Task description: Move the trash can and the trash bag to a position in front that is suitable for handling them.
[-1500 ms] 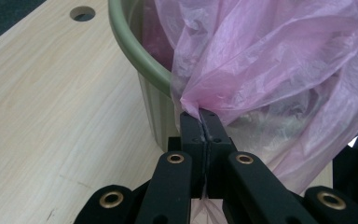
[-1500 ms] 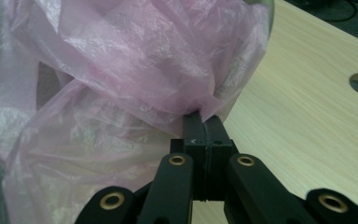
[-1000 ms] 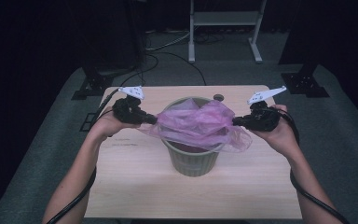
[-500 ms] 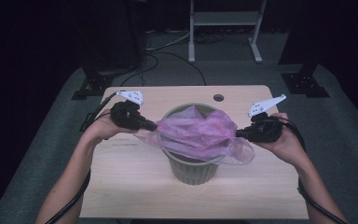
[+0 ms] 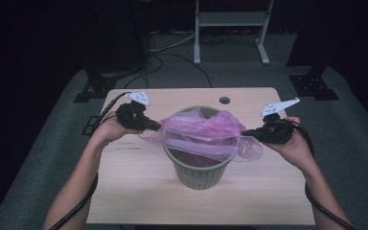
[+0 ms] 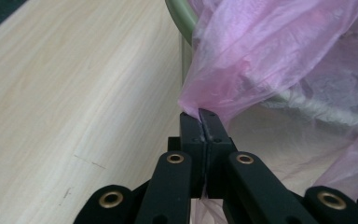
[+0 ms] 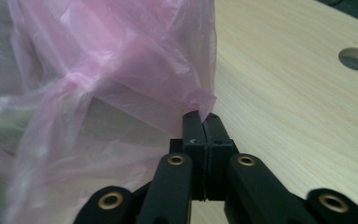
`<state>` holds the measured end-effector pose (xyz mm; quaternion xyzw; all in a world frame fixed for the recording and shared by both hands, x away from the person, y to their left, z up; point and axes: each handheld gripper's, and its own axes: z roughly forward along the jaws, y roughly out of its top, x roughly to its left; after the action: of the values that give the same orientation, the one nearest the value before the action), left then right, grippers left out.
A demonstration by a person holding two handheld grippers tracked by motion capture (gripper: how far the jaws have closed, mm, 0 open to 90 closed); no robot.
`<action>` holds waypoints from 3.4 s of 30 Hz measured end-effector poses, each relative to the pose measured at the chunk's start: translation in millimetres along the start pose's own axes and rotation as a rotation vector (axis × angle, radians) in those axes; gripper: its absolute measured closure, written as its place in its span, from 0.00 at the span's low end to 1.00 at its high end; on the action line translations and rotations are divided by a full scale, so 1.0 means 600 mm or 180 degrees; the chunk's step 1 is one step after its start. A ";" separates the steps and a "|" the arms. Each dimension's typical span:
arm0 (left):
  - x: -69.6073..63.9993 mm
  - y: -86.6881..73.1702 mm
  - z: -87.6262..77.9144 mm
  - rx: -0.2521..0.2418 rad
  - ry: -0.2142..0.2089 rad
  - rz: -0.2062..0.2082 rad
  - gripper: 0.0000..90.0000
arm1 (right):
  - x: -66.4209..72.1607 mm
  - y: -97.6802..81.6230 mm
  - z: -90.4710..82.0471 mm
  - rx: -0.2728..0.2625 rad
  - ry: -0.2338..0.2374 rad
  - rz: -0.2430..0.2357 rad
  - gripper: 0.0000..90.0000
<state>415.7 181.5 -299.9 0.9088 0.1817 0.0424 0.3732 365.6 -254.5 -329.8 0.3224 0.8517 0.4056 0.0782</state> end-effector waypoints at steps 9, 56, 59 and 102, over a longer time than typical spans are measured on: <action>-0.012 0.005 -0.036 -0.0204 -0.0034 0.0051 0.73 | 0.011 0.006 -0.056 -0.0239 0.0019 -0.0092 0.78; 0.027 0.030 0.039 -0.0178 0.0217 -0.0003 1.00 | -0.018 0.089 0.037 -0.0099 -0.0276 0.0129 1.00; 0.030 0.029 0.043 -0.0176 0.0212 -0.0033 1.00 | -0.022 0.085 0.041 -0.0099 -0.0241 0.0184 1.00; 0.064 0.015 0.089 -0.0045 0.0224 -0.0506 0.89 | -0.052 0.056 0.077 0.0091 -0.0258 0.0484 0.93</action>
<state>465.5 154.1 -334.1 0.8868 0.2660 0.0458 0.3753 424.5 -228.3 -339.4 0.4034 0.8266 0.3847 0.0770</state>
